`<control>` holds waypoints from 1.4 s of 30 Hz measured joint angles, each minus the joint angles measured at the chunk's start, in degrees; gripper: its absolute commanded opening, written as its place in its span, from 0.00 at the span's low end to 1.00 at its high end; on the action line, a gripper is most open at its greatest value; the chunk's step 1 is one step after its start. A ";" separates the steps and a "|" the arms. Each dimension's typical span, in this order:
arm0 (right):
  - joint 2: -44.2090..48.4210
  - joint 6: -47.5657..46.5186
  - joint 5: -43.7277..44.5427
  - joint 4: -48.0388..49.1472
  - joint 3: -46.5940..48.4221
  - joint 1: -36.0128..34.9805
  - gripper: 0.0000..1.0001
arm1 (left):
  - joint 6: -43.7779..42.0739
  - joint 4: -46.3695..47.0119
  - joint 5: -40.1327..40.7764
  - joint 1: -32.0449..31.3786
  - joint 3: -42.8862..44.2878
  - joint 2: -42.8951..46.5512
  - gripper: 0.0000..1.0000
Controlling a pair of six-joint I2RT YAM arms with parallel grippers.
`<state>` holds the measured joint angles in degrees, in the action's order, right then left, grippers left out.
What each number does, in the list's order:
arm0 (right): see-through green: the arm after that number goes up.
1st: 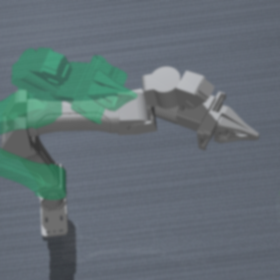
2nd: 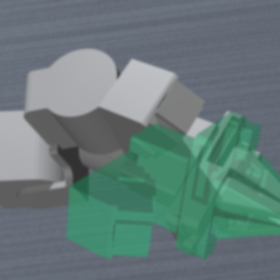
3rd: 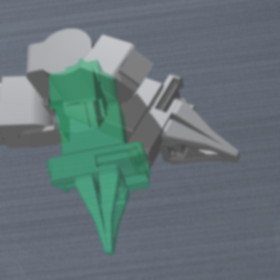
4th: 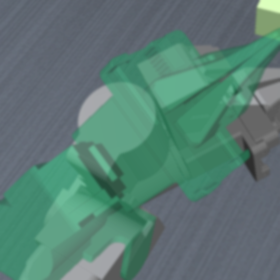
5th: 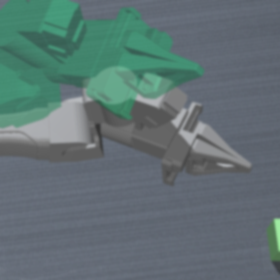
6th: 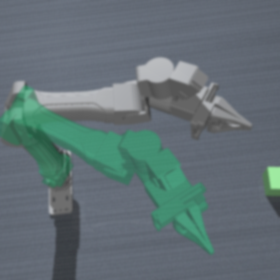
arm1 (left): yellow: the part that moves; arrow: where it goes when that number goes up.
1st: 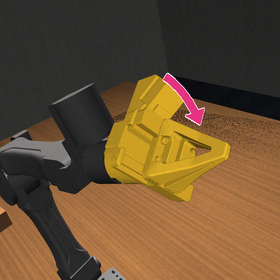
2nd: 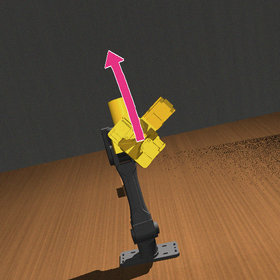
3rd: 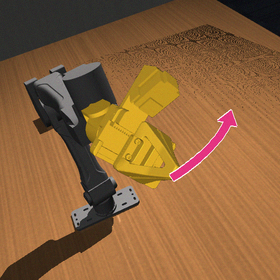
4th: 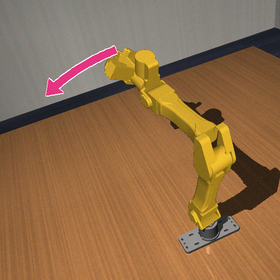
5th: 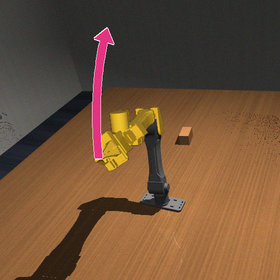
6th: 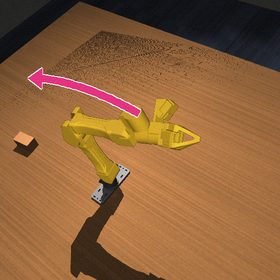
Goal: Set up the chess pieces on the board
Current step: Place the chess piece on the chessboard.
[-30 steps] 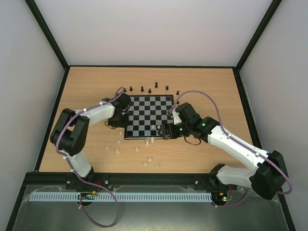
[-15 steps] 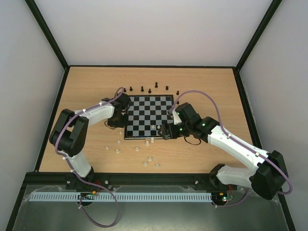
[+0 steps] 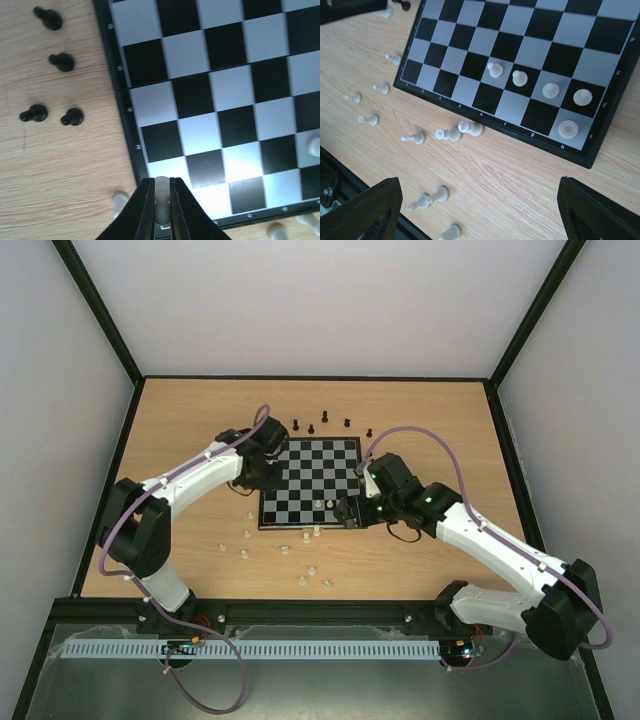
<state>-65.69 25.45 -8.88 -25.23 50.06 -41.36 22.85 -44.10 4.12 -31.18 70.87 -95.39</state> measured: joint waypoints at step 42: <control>8.48 0.70 9.33 -7.76 1.86 0.00 0.87 | -1.46 -1.53 1.05 -14.08 13.44 -17.70 0.08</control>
<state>-57.21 26.15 0.45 -32.99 51.92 -41.36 21.39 -45.63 5.17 -45.25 84.31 -113.10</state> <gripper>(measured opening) 0.872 0.093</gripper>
